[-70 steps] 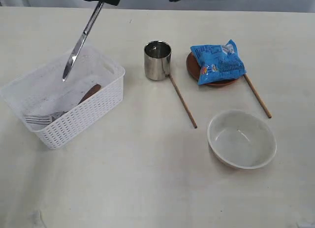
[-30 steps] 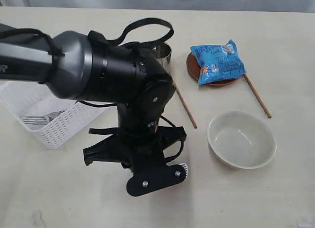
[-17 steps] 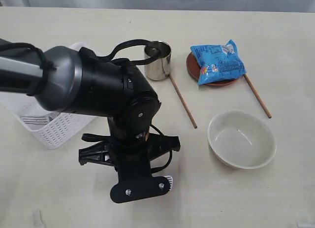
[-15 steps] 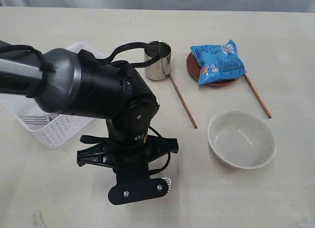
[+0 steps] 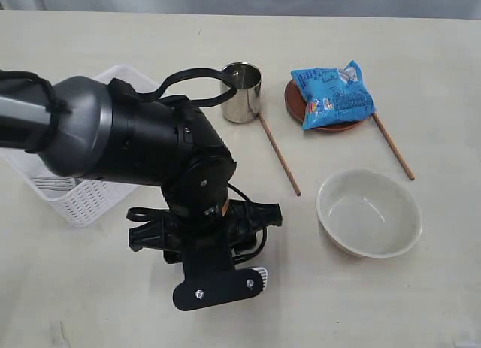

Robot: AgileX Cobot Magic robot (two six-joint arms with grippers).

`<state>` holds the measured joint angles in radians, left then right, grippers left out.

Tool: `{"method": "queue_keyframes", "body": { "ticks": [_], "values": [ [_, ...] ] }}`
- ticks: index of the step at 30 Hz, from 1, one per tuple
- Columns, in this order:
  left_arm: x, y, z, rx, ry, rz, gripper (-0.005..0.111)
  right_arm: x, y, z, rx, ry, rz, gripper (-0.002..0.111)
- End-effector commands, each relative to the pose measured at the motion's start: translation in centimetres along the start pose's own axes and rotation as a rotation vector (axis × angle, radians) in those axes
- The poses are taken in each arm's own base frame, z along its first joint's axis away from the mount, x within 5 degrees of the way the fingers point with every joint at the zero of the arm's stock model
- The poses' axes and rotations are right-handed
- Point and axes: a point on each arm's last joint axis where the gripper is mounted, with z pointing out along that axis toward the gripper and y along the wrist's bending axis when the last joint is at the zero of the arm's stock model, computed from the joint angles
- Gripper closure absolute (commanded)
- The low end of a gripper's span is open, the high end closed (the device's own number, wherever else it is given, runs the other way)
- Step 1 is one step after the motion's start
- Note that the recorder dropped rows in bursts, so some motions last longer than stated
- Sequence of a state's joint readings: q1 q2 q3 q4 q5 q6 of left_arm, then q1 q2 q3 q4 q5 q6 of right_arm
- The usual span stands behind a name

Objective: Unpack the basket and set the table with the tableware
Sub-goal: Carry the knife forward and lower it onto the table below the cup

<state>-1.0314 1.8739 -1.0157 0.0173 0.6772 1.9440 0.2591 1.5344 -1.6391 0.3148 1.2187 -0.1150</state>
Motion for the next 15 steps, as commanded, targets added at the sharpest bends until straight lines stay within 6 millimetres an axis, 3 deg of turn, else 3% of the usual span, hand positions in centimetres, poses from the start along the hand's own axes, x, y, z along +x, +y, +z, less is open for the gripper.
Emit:
{"method": "queue_keyframes", "body": {
  "ticks": [1,4,8,15],
  "values": [
    [-0.3,-0.3,0.1,0.016,-0.004,-0.034,0.047,0.1,-0.2,-0.3,0.008,-0.005,-0.008,0.109],
    [-0.2,-0.2,-0.7,-0.007,0.004,-0.112,0.053,0.1,-0.2,-0.3,0.008,-0.005,-0.008,0.109],
    [-0.2,-0.1,-2.9,-0.076,0.018,-0.356,0.071,0.1,-0.2,-0.3,0.008,-0.005,-0.008,0.109],
    [-0.1,-0.3,-6.1,-0.184,-0.032,-1.154,0.076,0.1,-0.2,-0.3,0.008,-0.005,-0.009,0.109]
  ]
}}
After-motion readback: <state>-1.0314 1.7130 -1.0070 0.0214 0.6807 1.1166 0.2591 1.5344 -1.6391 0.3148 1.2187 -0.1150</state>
